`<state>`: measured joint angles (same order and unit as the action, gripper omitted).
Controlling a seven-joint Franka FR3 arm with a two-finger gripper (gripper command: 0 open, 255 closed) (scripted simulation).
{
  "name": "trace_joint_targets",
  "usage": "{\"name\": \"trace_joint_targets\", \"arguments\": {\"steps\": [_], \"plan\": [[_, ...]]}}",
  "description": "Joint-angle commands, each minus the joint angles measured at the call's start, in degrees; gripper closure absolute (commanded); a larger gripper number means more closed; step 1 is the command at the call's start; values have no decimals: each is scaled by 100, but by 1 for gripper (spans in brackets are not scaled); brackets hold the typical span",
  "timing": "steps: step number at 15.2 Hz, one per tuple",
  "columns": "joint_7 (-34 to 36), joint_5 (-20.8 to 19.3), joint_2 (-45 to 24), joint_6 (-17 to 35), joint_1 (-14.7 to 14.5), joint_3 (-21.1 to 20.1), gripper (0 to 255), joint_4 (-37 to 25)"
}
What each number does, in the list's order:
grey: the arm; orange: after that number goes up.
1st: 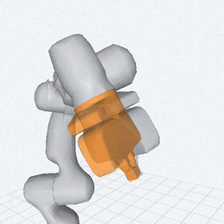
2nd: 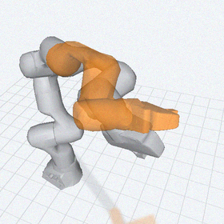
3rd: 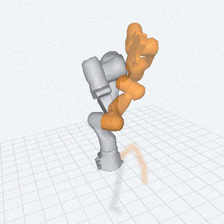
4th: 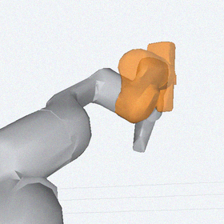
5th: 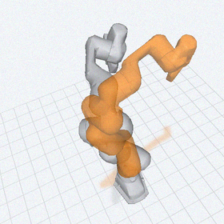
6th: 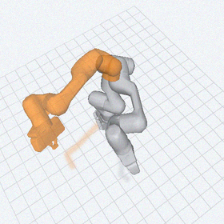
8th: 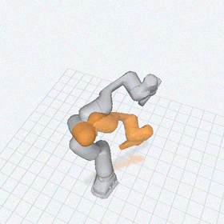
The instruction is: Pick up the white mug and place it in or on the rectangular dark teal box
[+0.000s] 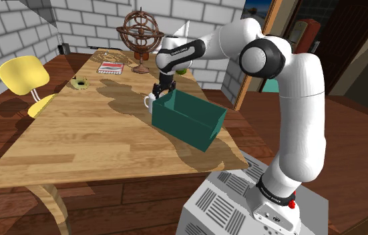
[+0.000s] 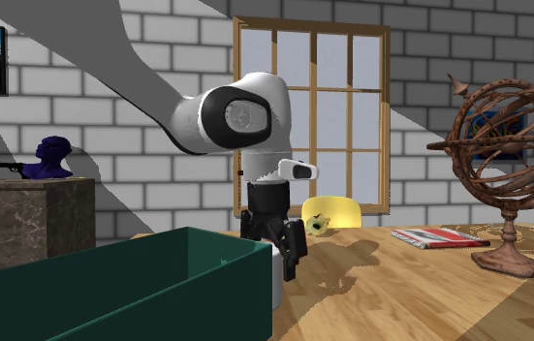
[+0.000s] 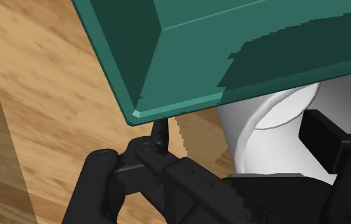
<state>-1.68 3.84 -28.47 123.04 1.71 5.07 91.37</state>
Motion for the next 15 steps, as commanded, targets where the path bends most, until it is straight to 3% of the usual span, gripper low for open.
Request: {"name": "trace_joint_targets", "arguments": {"steps": [1,7,8,15], "plan": [[-5,5,-72,73,5,-2,0,-23],[-5,5,-73,72,5,-2,0,-24],[-5,5,-72,73,5,-2,255,-24],[-5,5,-73,73,5,-2,255,-24]]}}
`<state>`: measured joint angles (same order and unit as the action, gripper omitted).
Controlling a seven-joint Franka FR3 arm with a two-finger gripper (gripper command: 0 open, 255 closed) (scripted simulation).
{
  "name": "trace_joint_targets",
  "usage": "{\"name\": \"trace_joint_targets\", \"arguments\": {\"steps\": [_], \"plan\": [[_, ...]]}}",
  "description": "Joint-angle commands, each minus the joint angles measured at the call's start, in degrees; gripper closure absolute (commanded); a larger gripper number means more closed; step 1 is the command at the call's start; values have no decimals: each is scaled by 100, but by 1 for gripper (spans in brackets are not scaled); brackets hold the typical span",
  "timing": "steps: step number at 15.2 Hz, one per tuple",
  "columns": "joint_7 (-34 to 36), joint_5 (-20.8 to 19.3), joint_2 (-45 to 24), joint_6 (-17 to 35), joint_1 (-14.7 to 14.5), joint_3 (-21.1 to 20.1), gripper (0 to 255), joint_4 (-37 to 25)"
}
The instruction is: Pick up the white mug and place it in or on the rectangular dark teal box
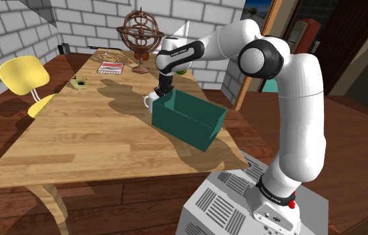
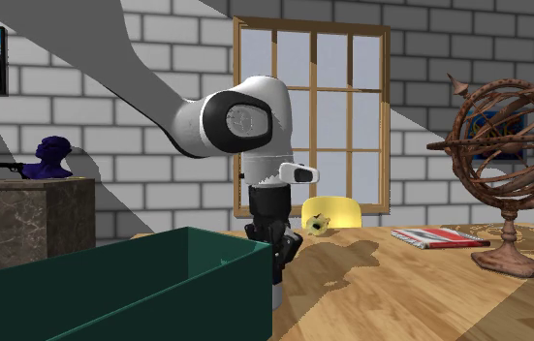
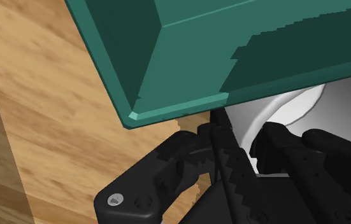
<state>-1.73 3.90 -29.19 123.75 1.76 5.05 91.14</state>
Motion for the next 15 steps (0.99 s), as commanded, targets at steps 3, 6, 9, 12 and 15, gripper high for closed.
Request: {"name": "trace_joint_targets", "arguments": {"steps": [3,6,9,12,15], "plan": [[3,-4,31,-60,-1,2,255,-31],[13,-16,119,-248,-3,8,255,-132],[22,-27,199,-441,-5,14,255,-245],[31,-37,269,-638,-5,19,255,-373],[40,-46,328,-840,-5,23,255,-516]]}}
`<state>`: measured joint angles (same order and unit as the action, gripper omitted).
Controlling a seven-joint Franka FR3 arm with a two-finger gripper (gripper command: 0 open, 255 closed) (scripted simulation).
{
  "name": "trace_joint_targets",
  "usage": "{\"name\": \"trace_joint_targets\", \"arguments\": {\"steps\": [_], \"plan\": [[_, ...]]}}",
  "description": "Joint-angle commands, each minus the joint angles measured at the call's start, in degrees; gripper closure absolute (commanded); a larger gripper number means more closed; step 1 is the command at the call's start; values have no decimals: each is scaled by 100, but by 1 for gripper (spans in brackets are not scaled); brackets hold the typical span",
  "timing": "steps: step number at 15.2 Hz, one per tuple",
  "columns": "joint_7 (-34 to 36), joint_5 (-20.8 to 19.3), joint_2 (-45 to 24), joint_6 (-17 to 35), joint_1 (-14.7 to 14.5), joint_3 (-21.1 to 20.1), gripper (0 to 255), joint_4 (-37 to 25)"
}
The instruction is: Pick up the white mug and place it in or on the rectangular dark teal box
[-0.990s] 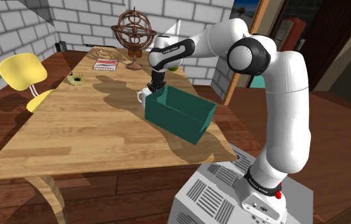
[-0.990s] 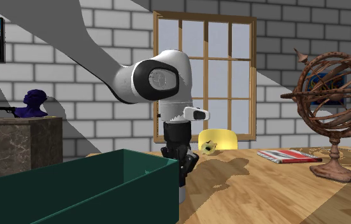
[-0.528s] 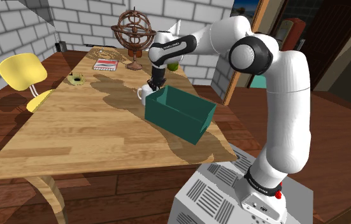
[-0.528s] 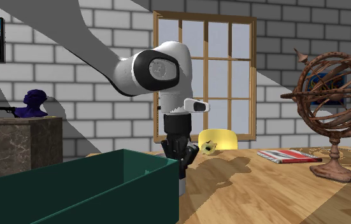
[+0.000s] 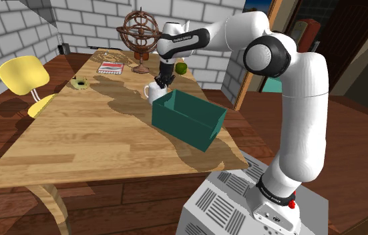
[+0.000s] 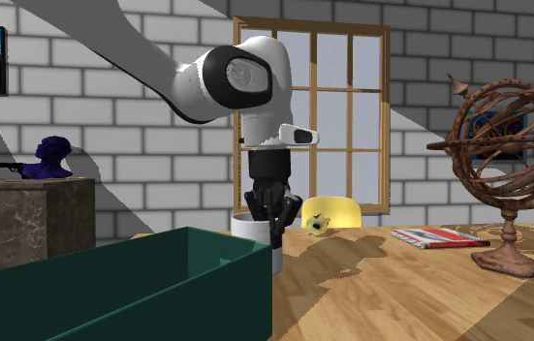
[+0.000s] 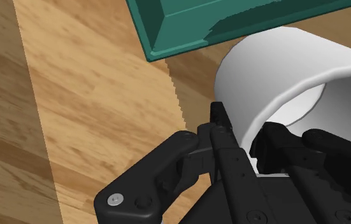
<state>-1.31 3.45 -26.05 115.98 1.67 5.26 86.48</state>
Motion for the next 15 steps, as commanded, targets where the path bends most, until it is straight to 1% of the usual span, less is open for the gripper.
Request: {"name": "trace_joint_targets", "arguments": {"steps": [1,15], "plan": [[0,-4,32,-132,5,4,255,-101],[32,-28,141,-1156,20,16,255,-1017]]}}
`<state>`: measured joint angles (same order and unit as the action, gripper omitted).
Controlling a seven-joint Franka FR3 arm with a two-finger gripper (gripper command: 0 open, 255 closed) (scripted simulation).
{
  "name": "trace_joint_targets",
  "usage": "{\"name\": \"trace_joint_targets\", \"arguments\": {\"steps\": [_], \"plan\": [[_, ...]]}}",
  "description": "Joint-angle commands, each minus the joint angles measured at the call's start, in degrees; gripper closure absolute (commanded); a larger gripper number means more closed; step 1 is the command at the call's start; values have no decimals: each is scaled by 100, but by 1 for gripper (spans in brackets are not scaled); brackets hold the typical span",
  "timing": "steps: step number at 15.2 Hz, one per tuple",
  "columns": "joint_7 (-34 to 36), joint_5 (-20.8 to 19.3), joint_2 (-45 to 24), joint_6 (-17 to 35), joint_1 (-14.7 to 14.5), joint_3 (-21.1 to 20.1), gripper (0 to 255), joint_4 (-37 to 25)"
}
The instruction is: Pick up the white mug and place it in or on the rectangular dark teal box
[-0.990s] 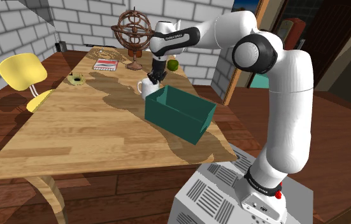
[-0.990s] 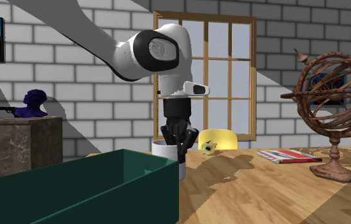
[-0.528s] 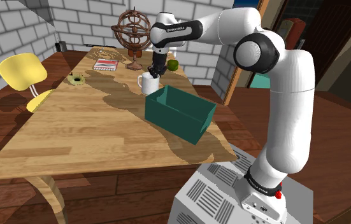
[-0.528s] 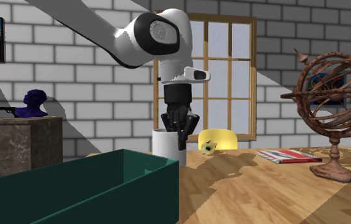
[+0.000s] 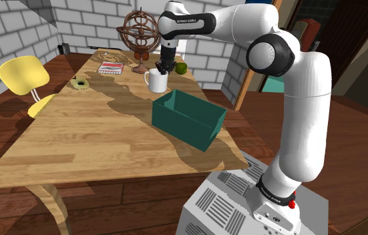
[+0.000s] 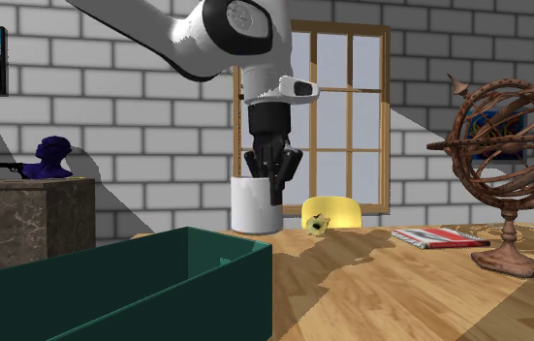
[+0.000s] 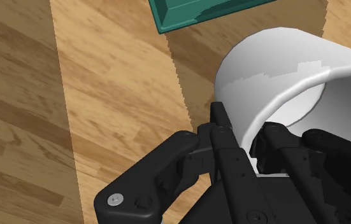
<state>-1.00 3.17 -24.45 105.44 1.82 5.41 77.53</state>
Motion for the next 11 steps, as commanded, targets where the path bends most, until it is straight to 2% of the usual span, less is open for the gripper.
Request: {"name": "trace_joint_targets", "arguments": {"steps": [1,11], "plan": [[3,0,-23,-181,7,2,255,-204],[20,8,-170,-1036,41,4,255,-1206]]}}
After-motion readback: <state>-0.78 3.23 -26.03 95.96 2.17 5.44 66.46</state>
